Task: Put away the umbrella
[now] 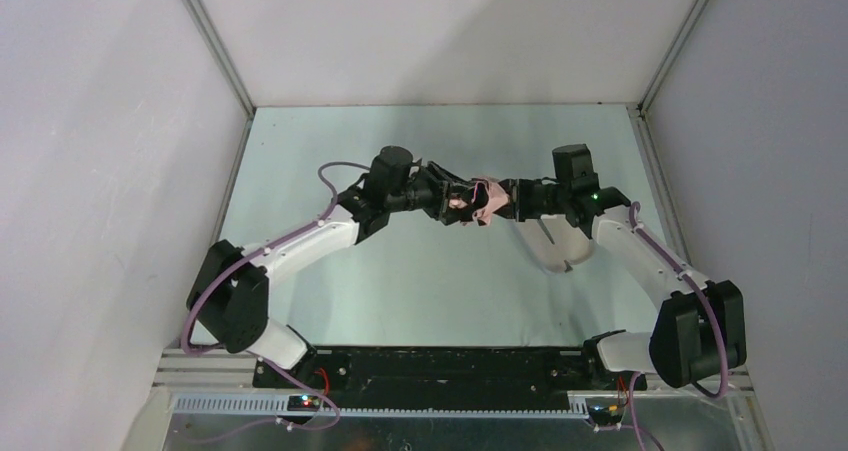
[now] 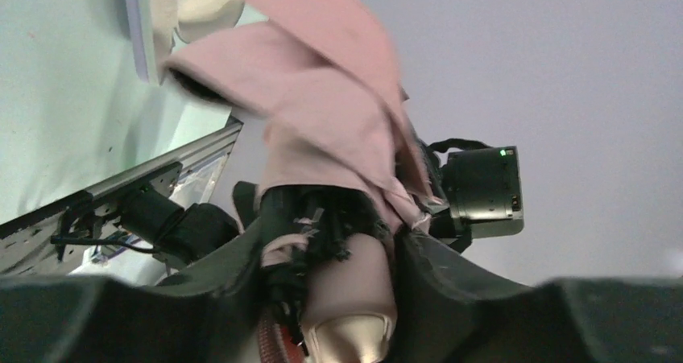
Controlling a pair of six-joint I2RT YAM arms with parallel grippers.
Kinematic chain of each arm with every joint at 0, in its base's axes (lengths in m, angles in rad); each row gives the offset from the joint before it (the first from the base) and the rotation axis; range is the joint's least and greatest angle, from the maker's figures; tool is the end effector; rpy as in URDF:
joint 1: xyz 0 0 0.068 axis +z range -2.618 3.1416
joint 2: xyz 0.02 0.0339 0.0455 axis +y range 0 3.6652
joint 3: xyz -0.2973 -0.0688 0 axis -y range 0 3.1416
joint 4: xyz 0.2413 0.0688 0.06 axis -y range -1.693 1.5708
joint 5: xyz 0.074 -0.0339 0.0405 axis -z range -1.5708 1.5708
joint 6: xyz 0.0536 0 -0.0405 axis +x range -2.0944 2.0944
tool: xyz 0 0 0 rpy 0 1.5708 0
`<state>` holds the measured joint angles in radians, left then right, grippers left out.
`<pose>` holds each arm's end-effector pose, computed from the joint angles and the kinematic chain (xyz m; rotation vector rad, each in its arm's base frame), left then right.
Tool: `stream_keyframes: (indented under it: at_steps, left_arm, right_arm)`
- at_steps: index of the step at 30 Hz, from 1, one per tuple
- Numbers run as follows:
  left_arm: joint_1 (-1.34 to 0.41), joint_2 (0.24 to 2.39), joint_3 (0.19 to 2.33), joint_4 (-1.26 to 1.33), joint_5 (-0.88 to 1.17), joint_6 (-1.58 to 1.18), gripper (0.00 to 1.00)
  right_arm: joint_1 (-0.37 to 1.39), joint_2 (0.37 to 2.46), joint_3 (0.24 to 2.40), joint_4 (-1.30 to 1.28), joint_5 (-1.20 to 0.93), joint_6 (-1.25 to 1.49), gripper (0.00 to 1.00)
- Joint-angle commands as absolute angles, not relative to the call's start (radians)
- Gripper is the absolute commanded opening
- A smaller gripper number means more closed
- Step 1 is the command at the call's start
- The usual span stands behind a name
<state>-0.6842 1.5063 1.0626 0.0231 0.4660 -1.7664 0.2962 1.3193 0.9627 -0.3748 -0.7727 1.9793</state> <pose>0.2605 -0.2435 0.3110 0.9811 -2.3971 1.7670 0.2537 0.1166 0.2984 -1.5149 -1.9439 -1.3961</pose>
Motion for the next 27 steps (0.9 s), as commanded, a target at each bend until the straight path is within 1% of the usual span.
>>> stream_keyframes:
  at_steps: [1, 2, 3, 5, 7, 8, 9, 10, 11, 12, 15, 16, 17, 18, 20, 23, 24, 27]
  left_arm:
    - [-0.687, 1.517, 1.075, 0.079, 0.469, -1.759, 0.27]
    - [-0.687, 1.516, 1.077, 0.079, 0.468, -1.757, 0.22]
    - [-0.686, 1.516, 1.082, 0.078, 0.470, -1.752, 0.11]
    - [-0.687, 1.520, 1.092, 0.079, 0.478, -1.743, 0.02]
    - [-0.685, 1.520, 1.099, 0.082, 0.476, -1.726, 0.00]
    - [-0.684, 1.519, 1.104, 0.082, 0.476, -1.721, 0.00]
    - [-0.681, 1.518, 1.106, 0.088, 0.478, -1.714, 0.00]
    - [-0.679, 1.516, 1.107, 0.094, 0.477, -1.711, 0.00]
    - [-0.676, 1.513, 1.108, 0.105, 0.479, -1.703, 0.00]
    - [-0.673, 1.512, 1.115, 0.106, 0.481, -1.697, 0.00]
    - [-0.666, 1.505, 1.135, 0.087, 0.480, -1.652, 0.00]
    - [-0.661, 1.503, 1.147, 0.082, 0.476, -1.644, 0.00]
    - [-0.659, 1.500, 1.154, 0.069, 0.474, -1.625, 0.00]
    - [-0.653, 1.499, 1.168, 0.051, 0.474, -1.614, 0.00]
    - [-0.647, 1.494, 1.180, 0.040, 0.471, -1.583, 0.00]
    - [-0.643, 1.489, 1.183, 0.046, 0.473, -1.579, 0.00]
    - [-0.644, 1.489, 1.180, 0.064, 0.478, -1.589, 0.00]
    - [-0.646, 1.486, 1.167, 0.107, 0.486, -1.619, 0.00]
  right_arm:
    - [0.324, 1.262, 1.015, -0.316, -0.835, 1.993, 0.00]
    - [0.324, 1.260, 1.015, -0.328, -0.833, 1.984, 0.00]
    - [0.324, 1.259, 1.015, -0.342, -0.833, 1.978, 0.00]
    - [0.325, 1.253, 1.015, -0.361, -0.837, 1.959, 0.00]
    - [0.320, 1.251, 1.015, -0.372, -0.841, 1.932, 0.00]
    - [0.313, 1.250, 1.015, -0.377, -0.839, 1.921, 0.03]
    - [0.309, 1.244, 1.015, -0.393, -0.837, 1.895, 0.14]
    - [0.296, 1.240, 1.015, -0.405, -0.829, 1.880, 0.21]
    - [0.288, 1.230, 1.015, -0.431, -0.824, 1.848, 0.31]
    - [0.272, 1.224, 1.015, -0.445, -0.815, 1.831, 0.37]
    - [0.235, 1.205, 1.015, -0.524, -0.809, 1.748, 0.43]
    - [0.219, 1.203, 1.015, -0.541, -0.813, 1.733, 0.48]
    - [0.211, 1.201, 1.015, -0.565, -0.816, 1.700, 0.50]
    - [0.197, 1.199, 1.015, -0.575, -0.821, 1.684, 0.56]
    - [0.183, 1.194, 1.015, -0.616, -0.823, 1.642, 0.61]
    - [0.176, 1.191, 1.015, -0.648, -0.820, 1.605, 0.64]
    - [0.176, 1.193, 1.015, -0.654, -0.818, 1.595, 0.66]
    - [0.176, 1.193, 1.015, -0.645, -0.802, 1.591, 0.68]
